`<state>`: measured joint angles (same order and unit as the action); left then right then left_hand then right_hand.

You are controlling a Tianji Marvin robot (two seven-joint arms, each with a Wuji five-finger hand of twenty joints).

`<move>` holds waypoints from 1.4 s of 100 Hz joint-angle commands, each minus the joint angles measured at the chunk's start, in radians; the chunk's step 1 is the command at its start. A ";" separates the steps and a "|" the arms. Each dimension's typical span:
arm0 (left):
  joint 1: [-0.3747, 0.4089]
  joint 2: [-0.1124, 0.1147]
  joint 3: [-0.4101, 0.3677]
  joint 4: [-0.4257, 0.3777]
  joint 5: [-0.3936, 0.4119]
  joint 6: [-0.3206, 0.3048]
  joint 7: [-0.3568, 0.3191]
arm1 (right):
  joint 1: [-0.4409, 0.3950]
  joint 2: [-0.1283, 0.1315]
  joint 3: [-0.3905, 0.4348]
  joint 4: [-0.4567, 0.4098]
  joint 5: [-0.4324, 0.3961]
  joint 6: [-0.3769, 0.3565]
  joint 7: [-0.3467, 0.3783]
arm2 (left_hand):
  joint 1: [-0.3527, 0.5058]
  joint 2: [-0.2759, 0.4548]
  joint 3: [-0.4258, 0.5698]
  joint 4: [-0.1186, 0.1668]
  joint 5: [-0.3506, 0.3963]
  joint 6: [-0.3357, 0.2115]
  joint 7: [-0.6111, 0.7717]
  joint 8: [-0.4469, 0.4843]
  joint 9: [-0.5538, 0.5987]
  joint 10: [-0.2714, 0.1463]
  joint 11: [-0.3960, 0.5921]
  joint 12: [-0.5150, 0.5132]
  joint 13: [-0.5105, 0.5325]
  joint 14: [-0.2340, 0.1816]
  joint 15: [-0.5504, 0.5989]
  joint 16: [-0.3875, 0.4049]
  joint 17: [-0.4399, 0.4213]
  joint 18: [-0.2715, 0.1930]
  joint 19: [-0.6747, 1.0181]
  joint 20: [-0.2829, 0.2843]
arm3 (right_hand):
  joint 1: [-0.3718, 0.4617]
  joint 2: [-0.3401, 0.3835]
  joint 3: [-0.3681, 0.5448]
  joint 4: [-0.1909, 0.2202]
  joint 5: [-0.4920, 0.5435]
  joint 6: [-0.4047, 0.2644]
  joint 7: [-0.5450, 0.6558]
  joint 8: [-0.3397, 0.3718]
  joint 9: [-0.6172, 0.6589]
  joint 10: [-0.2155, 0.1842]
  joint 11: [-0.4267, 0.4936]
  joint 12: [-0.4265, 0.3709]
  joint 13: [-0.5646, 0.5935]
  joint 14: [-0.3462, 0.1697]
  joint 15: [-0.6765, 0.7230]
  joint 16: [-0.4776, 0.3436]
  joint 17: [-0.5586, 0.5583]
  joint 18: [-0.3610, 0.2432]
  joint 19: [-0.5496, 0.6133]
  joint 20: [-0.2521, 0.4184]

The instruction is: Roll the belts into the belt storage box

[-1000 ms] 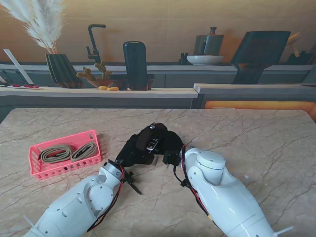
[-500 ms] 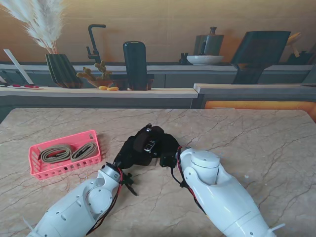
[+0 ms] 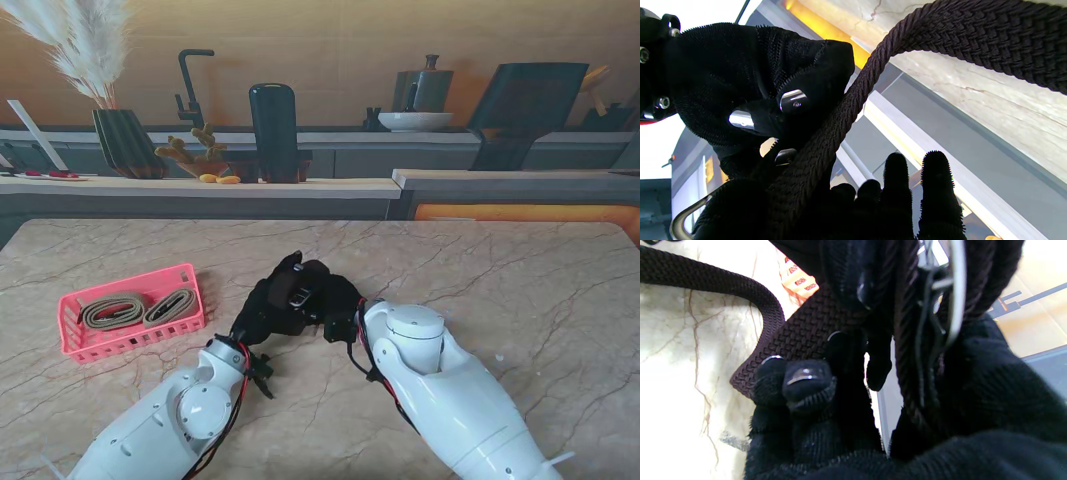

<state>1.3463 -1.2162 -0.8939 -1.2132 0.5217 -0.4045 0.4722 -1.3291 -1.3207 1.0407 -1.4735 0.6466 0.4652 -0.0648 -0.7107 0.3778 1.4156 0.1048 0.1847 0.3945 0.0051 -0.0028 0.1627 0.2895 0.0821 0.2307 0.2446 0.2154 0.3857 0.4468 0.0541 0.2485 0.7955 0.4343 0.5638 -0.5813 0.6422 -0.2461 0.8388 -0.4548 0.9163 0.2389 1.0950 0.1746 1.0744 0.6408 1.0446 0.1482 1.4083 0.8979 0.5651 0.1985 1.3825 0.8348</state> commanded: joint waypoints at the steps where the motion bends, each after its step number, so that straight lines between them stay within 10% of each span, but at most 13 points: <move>1: -0.011 -0.022 -0.004 -0.067 0.003 0.009 -0.001 | -0.029 -0.003 -0.027 0.024 -0.020 0.018 0.008 | -0.240 0.320 0.119 -0.037 -0.051 -0.146 -0.060 -0.016 -0.053 0.097 -0.058 -0.046 -0.033 0.049 -0.018 -0.031 -0.023 0.007 -0.031 -0.029 | 0.134 0.116 0.100 0.021 0.030 0.185 0.060 0.023 0.023 0.075 0.000 -0.010 0.029 -0.014 -0.001 -0.004 -0.005 -0.037 0.080 0.000; 9: -0.006 -0.020 -0.009 -0.079 -0.003 0.043 -0.013 | -0.033 0.001 -0.033 0.021 -0.046 -0.001 0.011 | -0.231 0.320 0.124 -0.036 -0.050 -0.111 -0.060 -0.016 -0.066 0.149 -0.085 -0.119 -0.060 0.091 -0.032 -0.075 -0.047 0.010 -0.094 -0.069 | 0.137 0.113 0.101 0.022 0.031 0.177 0.061 0.026 0.024 0.072 0.000 -0.011 0.029 -0.016 -0.001 -0.005 -0.004 -0.037 0.081 0.000; 29: -0.030 -0.011 0.005 -0.049 0.053 0.050 -0.002 | -0.052 0.002 -0.029 0.001 -0.038 -0.044 -0.011 | -0.260 0.320 0.119 -0.034 -0.051 -0.214 -0.054 -0.008 -0.083 0.036 -0.096 -0.121 -0.144 0.091 -0.052 -0.104 -0.107 0.059 -0.146 -0.097 | 0.143 0.106 0.109 0.024 0.033 0.177 0.065 0.038 0.022 0.064 -0.001 -0.014 0.028 -0.021 -0.005 -0.007 -0.003 -0.040 0.080 -0.002; 55: -0.039 -0.012 0.015 -0.032 0.056 -0.006 0.001 | -0.051 -0.002 -0.021 -0.009 -0.019 -0.009 -0.022 | -0.197 0.320 0.122 -0.027 -0.045 -0.375 -0.008 0.143 -0.034 -0.068 -0.026 -0.017 -0.127 -0.020 -0.068 -0.105 -0.092 0.004 -0.148 -0.106 | 0.149 0.107 0.117 0.024 0.033 0.209 0.064 0.041 0.025 0.060 0.000 -0.017 0.030 -0.021 -0.007 -0.008 -0.003 -0.040 0.080 -0.004; 62: -0.044 -0.011 0.020 -0.025 0.060 -0.024 -0.003 | -0.048 -0.001 -0.016 -0.011 0.010 0.007 -0.009 | -0.164 0.320 0.113 -0.024 -0.034 -0.472 0.185 0.337 -0.005 -0.107 0.036 -0.026 -0.107 -0.034 -0.065 -0.105 -0.079 -0.002 -0.142 -0.102 | 0.151 0.117 0.115 0.023 0.030 0.232 0.063 0.041 0.025 0.062 0.000 -0.019 0.029 -0.020 -0.008 -0.009 -0.004 -0.040 0.079 -0.005; 80: -0.049 -0.008 0.031 -0.019 0.051 -0.076 -0.033 | -0.035 -0.002 -0.011 -0.010 0.054 0.057 0.022 | -0.127 0.320 0.088 -0.025 0.068 -0.604 0.604 0.416 0.040 -0.188 0.165 -0.010 -0.066 -0.070 -0.072 -0.108 -0.064 -0.023 -0.149 -0.104 | 0.168 0.129 0.110 0.028 0.027 0.276 0.064 0.048 0.028 0.067 -0.002 -0.023 0.029 -0.011 -0.011 -0.010 -0.008 -0.035 0.076 -0.006; 107: -0.044 -0.014 0.037 -0.026 -0.018 -0.098 -0.079 | -0.007 -0.001 -0.012 0.006 0.094 0.102 0.068 | -0.054 0.320 -0.069 -0.102 0.468 -0.636 0.920 0.419 0.345 -0.292 0.274 0.054 0.051 -0.117 -0.046 -0.091 -0.017 -0.019 -0.100 -0.078 | 0.181 0.158 0.088 0.038 0.017 0.336 0.064 0.069 0.016 0.066 -0.005 -0.026 0.020 -0.009 -0.018 -0.013 -0.015 -0.033 0.074 -0.008; 124: -0.019 -0.020 0.024 -0.057 -0.094 -0.082 -0.109 | -0.002 -0.004 -0.005 0.006 0.084 0.144 0.059 | 0.021 0.320 -0.117 -0.108 0.429 -0.557 1.031 0.537 0.516 -0.303 0.311 0.074 0.129 -0.159 -0.031 -0.089 0.005 -0.031 -0.074 -0.064 | 0.169 0.141 0.062 0.046 0.006 0.374 0.053 0.075 -0.005 0.074 -0.015 -0.031 0.002 -0.003 -0.033 -0.018 -0.033 -0.030 0.063 -0.012; 140: 0.006 -0.024 0.010 -0.089 -0.196 -0.039 -0.157 | 0.010 0.014 -0.020 -0.005 -0.088 0.185 0.084 | 0.066 0.320 -0.150 -0.106 0.338 -0.496 1.070 0.732 0.611 -0.258 0.329 0.085 0.230 -0.166 -0.025 -0.106 0.021 -0.031 -0.066 -0.060 | -0.047 0.086 0.143 0.093 -0.006 0.486 -0.211 0.217 -0.094 0.097 -0.060 -0.050 -0.069 0.013 -0.103 -0.040 -0.083 -0.001 0.016 -0.046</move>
<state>1.3384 -1.2122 -0.8942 -1.2651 0.3496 -0.4360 0.3324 -1.3234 -1.3053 1.0424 -1.4665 0.5751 0.6350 0.0106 -0.6931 0.3783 1.4168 0.1401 0.4933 0.0608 0.9095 0.6404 0.7066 0.0617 0.3932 0.3001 0.4459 0.0832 0.3513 0.3463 0.0706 0.2487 0.7084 0.3636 0.4495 -0.4762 0.6317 -0.2655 0.8281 0.0157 0.7871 0.3986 1.0374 0.2002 1.0272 0.6027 0.9959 0.1633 1.3301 0.8704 0.4943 0.2026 1.3712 0.7952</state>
